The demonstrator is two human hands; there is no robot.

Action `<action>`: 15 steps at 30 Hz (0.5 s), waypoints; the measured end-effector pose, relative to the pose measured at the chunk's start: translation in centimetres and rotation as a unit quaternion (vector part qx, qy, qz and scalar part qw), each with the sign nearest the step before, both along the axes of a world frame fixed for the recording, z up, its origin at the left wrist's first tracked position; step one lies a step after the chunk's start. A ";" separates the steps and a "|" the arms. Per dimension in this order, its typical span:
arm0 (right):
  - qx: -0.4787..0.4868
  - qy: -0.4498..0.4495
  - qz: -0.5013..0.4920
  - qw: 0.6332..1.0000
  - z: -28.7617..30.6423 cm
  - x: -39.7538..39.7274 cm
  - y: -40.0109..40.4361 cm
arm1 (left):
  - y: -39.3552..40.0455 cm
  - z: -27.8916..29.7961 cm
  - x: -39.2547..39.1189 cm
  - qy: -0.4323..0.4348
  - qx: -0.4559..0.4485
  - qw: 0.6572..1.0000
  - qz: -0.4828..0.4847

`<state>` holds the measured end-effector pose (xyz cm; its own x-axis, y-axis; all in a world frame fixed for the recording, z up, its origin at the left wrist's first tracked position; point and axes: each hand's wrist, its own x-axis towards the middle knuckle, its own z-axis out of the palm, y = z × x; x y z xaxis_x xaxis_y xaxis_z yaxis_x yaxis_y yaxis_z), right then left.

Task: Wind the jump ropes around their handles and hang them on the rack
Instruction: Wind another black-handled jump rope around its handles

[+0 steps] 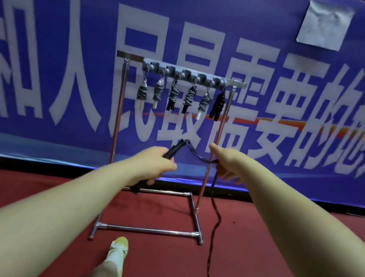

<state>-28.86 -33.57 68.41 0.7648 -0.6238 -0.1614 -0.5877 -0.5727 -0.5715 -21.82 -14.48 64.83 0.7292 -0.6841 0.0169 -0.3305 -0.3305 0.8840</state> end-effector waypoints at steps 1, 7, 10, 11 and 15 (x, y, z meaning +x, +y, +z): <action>-0.056 0.024 0.011 0.998 0.5 -0.6 0.5 | 0.2 1.4 -0.6 -0.049 0.020 0.999 0.009; -0.027 -0.244 0.162 0.956 4.2 -5.7 4.2 | 3.0 8.1 -5.7 -0.303 0.161 0.939 0.010; 0.036 -0.298 0.240 0.923 5.7 -7.4 5.6 | 3.8 10.7 -8.3 -0.351 0.152 0.924 0.017; 0.050 -0.311 0.262 0.912 6.3 -7.5 5.8 | 4.0 11.6 -8.7 -0.365 0.163 0.916 0.016; 0.141 -0.341 0.310 0.876 7.6 -7.5 7.7 | 5.1 14.3 -9.3 -0.397 0.209 0.894 0.002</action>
<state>-36.35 -25.83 75.97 0.9213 -0.0623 0.3838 0.3198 -0.4401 -0.8391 -31.10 -9.34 79.13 0.6032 -0.7493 0.2733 -0.7970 -0.5798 0.1695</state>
